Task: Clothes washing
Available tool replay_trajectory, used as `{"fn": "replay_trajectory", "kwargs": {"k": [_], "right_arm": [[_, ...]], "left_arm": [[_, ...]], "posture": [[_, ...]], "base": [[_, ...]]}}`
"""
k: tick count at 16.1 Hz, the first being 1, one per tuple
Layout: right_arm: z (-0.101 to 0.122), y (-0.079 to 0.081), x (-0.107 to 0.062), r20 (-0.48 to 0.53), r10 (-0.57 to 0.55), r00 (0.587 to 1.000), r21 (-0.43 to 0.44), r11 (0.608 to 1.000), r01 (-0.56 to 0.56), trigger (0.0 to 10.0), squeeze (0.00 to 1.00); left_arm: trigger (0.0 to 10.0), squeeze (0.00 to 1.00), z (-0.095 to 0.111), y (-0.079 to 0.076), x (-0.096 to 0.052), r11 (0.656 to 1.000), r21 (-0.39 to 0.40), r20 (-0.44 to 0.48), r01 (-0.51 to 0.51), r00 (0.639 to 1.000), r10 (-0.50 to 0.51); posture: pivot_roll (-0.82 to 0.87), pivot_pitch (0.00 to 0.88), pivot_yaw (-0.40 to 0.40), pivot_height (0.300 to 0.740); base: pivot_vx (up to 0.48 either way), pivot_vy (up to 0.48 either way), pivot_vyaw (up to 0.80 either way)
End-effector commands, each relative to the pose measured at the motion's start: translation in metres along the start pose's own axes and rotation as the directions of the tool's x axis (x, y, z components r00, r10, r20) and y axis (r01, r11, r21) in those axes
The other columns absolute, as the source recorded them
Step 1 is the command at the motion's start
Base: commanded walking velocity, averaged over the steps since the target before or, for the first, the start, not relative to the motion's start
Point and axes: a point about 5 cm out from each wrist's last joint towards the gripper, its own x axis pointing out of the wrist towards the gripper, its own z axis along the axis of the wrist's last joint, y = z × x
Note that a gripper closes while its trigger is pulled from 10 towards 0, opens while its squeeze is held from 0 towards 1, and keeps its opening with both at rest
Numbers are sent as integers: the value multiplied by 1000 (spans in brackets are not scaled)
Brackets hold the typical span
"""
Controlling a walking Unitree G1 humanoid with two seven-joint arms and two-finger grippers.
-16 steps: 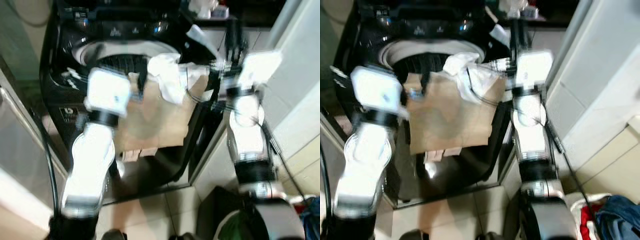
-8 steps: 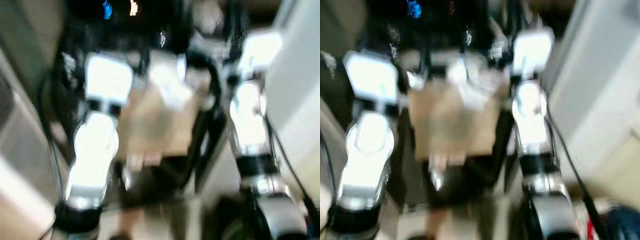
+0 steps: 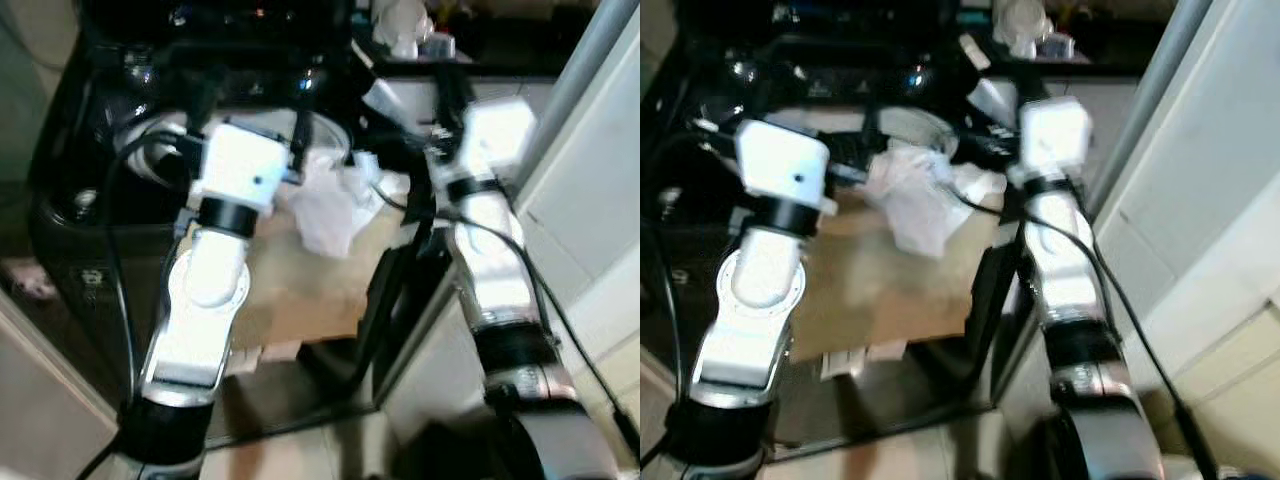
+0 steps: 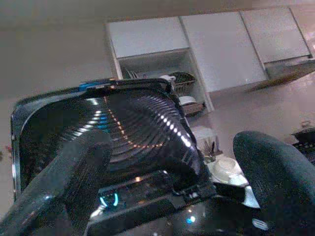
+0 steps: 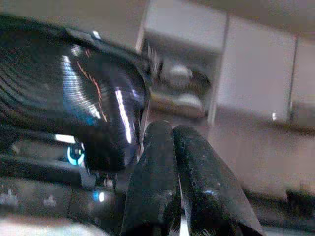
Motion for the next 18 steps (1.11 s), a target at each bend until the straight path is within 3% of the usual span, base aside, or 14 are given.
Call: {"fn": "replay_trajectory", "kwargs": {"k": [1,4,6,7,8,10,12,13,18], "right_arm": [[8,6,-5,29,33,999,49,998,-34,10000,0],[19,2,-33,30,185,982,136,973,-187,10000,0],[-11,-15,-61,-165,230,959,152,967,-206,10000,0],[-18,-17,-65,-196,225,954,159,968,-195,10000,0],[-27,-17,-69,-240,228,944,178,966,-188,10000,0],[-40,-3,-76,-321,326,889,274,931,-243,10000,0],[-57,8,-73,-364,365,857,319,913,-253,10000,0],[-69,17,-63,-384,368,847,341,909,-240,10000,0],[-88,46,-34,-451,431,781,428,873,-234,10000,0]], "left_arm": [[10000,0,2,9,-1,999,24,6,-21,1000,21],[10000,0,-1,12,-5,999,34,-16,-27,999,27],[10000,0,-4,12,-7,999,24,-39,-22,999,23],[10000,0,-4,11,-7,1000,22,-42,-18,999,19],[10000,0,-4,11,-7,1000,22,-44,-7,999,8],[10000,0,-5,14,-8,999,33,-54,7,999,-6],[10000,0,-6,15,-8,999,38,-59,6,998,-4],[10000,0,-6,15,-7,999,38,-59,4,998,-2],[10000,0,-3,18,-9,999,49,-65,-11,998,14]], "posture": [[30,0,-69,740],[10,0,-62,740],[-3,0,-47,740],[-6,0,-43,740],[3,0,-36,740],[29,0,-28,740],[44,0,-29,740],[50,0,-30,740],[97,0,-48,740]], "base": [[0,0,0],[0,0,0],[0,0,0],[0,0,0],[0,0,0],[0,0,0],[0,0,0],[0,0,0],[0,0,0]]}}
